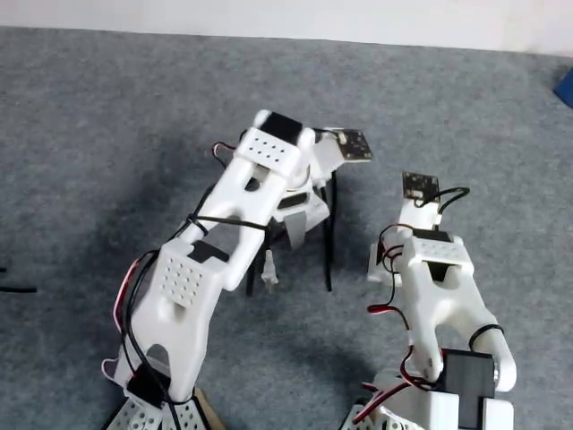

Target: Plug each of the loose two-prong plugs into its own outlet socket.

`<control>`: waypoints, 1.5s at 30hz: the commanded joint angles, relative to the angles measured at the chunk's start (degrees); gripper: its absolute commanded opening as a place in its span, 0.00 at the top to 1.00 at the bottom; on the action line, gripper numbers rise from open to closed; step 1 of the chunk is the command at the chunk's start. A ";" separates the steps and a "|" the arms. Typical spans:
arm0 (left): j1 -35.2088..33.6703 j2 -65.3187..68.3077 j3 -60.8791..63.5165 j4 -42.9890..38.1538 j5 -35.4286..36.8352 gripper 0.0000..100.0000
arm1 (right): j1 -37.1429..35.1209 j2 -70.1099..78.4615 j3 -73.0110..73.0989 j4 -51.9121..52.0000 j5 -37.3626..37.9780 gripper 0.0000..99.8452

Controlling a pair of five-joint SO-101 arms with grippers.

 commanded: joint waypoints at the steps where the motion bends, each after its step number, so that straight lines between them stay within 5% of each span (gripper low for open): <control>1: 1.54 -3.03 -1.80 0.53 0.79 0.66 | -0.48 0.13 -0.13 -1.63 -0.26 0.58; 13: 1.63 5.49 -0.66 -11.25 0.88 0.67 | -0.48 0.13 -0.13 -1.63 -0.26 0.58; 21: 1.98 5.58 -2.95 -11.16 0.53 0.95 | -0.48 0.13 -0.13 -1.63 -0.26 0.58; 32: 1.89 5.14 -20.18 9.14 2.73 0.99 | 0.48 -0.40 -0.92 4.35 -0.26 0.58; 38: 8.57 -0.66 -2.51 9.14 3.87 0.99 | 11.65 -5.93 -7.16 15.78 7.03 0.58; 45: 21.23 -19.21 17.63 9.05 8.53 0.99 | 21.05 -13.32 -1.63 15.69 16.97 0.78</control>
